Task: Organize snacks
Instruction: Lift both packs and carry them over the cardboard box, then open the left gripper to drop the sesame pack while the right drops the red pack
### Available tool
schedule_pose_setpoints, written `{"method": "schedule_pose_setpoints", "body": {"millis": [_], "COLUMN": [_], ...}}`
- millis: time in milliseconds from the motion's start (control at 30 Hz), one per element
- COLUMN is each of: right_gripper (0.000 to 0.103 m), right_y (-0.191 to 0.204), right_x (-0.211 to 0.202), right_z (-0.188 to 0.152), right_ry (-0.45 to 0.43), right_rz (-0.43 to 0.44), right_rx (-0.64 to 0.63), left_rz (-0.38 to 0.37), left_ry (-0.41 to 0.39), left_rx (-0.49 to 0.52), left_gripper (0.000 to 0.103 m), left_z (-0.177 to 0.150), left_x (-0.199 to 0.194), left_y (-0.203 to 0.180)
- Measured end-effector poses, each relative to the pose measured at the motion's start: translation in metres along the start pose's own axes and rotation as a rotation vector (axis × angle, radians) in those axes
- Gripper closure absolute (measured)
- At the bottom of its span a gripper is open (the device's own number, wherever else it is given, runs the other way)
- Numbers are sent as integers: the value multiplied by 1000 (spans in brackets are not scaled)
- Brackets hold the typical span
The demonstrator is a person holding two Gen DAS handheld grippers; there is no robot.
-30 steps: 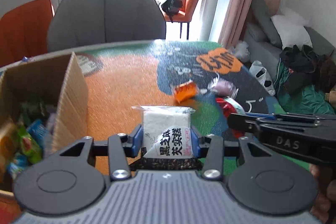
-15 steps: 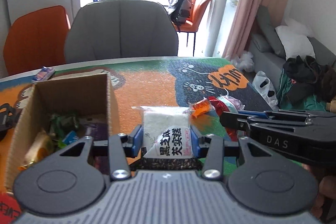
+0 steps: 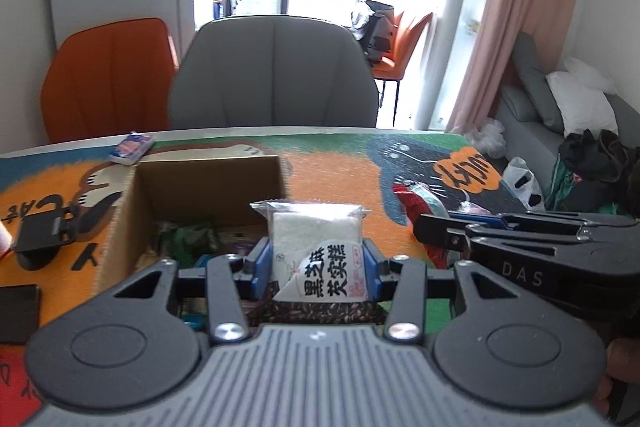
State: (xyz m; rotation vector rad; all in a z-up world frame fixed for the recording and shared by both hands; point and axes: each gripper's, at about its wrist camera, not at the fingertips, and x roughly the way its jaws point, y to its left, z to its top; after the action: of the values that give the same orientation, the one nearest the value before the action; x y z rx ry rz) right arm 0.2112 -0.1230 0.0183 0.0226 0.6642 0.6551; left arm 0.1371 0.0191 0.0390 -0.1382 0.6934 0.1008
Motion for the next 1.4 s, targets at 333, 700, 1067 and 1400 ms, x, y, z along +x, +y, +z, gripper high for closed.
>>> {"method": "schedule_pose_setpoints", "body": {"millis": [333,700,1067,1400], "right_gripper": [84,84,84,83], "right_y": [36,65,73,75], "right_x": [19,40,61,81], "right_z": [5,13,17,25], "right_ry": [10,23,44,54], "right_rz": [32,55,49,55], "right_rx": [-40,-73,-78,-67], "left_rz": [51,82,63,90], "left_ry": [-26,-15,11,-11], "left_rx": [-35,-108,-164,-184], "left_gripper": [58,58,53,44], "left_z": [5,14,14,6], "left_x": [-6,13,30,11], "left_y": [45,92,112,121]}}
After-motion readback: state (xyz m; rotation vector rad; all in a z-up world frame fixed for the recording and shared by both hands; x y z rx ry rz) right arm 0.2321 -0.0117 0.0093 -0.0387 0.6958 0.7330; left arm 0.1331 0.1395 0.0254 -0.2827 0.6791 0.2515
